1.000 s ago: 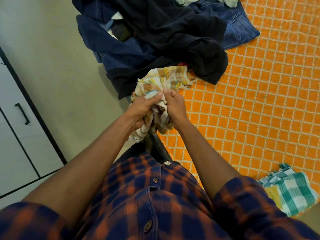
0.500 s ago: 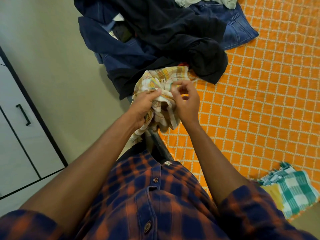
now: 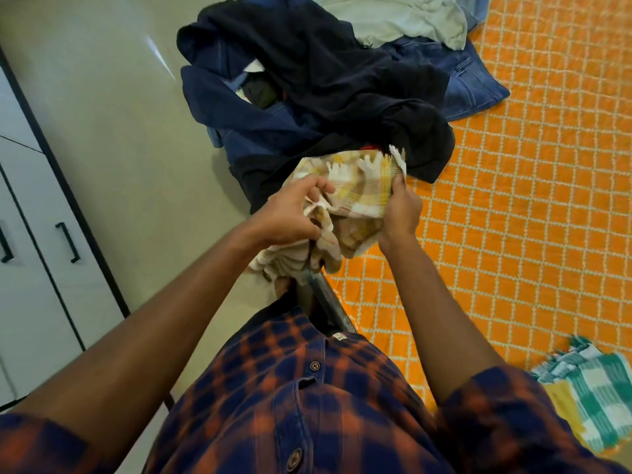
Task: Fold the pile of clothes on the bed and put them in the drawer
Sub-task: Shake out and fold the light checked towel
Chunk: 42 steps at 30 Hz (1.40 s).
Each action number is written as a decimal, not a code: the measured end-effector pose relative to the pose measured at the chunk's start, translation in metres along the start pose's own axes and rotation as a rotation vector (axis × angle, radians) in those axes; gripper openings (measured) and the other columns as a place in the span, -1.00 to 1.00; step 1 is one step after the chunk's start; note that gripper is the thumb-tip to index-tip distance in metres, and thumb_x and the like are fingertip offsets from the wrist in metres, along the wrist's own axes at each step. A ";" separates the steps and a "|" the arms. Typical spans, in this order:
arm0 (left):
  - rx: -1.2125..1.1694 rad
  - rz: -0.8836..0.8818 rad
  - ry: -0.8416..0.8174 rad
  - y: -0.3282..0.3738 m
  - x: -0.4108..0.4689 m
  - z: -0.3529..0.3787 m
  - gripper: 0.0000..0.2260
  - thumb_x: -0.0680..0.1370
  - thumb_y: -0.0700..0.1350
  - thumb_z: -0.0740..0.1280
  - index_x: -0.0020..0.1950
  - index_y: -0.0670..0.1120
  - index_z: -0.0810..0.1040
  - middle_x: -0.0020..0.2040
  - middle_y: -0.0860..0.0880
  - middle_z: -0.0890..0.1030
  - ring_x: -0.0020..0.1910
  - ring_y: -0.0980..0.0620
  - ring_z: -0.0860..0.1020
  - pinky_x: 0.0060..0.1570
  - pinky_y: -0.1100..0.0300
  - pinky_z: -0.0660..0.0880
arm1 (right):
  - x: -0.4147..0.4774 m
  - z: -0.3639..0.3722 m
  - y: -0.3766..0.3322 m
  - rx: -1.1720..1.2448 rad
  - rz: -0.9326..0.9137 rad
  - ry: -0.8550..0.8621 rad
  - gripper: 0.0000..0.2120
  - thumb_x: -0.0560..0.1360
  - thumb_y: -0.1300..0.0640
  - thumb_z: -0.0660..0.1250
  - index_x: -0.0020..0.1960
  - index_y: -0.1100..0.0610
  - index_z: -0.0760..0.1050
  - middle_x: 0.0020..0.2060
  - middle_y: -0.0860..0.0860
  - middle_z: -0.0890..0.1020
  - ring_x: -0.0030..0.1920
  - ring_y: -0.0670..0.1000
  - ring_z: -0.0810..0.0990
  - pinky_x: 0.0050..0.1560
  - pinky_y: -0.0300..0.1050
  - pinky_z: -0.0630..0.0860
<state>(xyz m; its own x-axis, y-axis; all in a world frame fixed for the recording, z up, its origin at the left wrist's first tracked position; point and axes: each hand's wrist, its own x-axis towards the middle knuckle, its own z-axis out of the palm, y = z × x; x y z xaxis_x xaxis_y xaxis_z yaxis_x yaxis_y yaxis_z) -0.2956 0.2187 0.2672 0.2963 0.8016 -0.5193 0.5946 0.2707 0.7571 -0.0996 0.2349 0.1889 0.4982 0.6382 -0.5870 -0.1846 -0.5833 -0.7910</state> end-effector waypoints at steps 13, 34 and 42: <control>-0.080 0.187 -0.140 0.042 -0.014 -0.011 -0.65 0.37 -0.45 0.45 0.10 -0.20 0.60 -0.11 -0.10 0.72 -0.06 -0.04 0.70 0.07 0.00 0.64 | -0.062 0.013 -0.018 -0.064 -0.280 -0.699 -0.69 0.68 0.11 0.14 -0.11 0.14 0.59 -0.28 0.04 0.62 -0.22 0.00 0.57 -0.20 -0.15 0.49; 0.349 0.066 -0.168 -0.036 -0.006 -0.056 -0.86 0.54 -0.06 0.45 -0.03 0.18 0.55 -0.03 0.06 0.62 -0.09 0.01 0.61 -0.11 0.11 0.59 | -0.057 0.003 0.010 -0.323 -0.392 -0.772 -0.71 0.57 0.11 0.43 -0.18 0.34 0.65 -0.32 0.40 0.60 -0.34 0.24 0.60 -0.31 0.05 0.46; -0.123 -0.384 0.535 -0.077 -0.007 -0.022 -0.55 0.63 0.14 0.23 -0.27 -0.17 0.55 -0.29 -0.15 0.62 -0.33 -0.05 0.54 -0.24 -0.01 0.50 | -0.056 0.010 0.008 -0.275 -0.469 -0.694 -0.55 0.53 0.11 0.44 -0.27 0.50 0.46 -0.40 0.41 0.48 -0.43 0.32 0.43 -0.37 -0.04 0.30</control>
<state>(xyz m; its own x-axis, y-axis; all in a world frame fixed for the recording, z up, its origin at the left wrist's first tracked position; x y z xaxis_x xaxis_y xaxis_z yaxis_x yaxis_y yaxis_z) -0.3597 0.2043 0.2213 -0.3499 0.7812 -0.5169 0.4849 0.6232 0.6136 -0.1374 0.2002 0.2138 -0.1721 0.9513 -0.2558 0.1649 -0.2282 -0.9596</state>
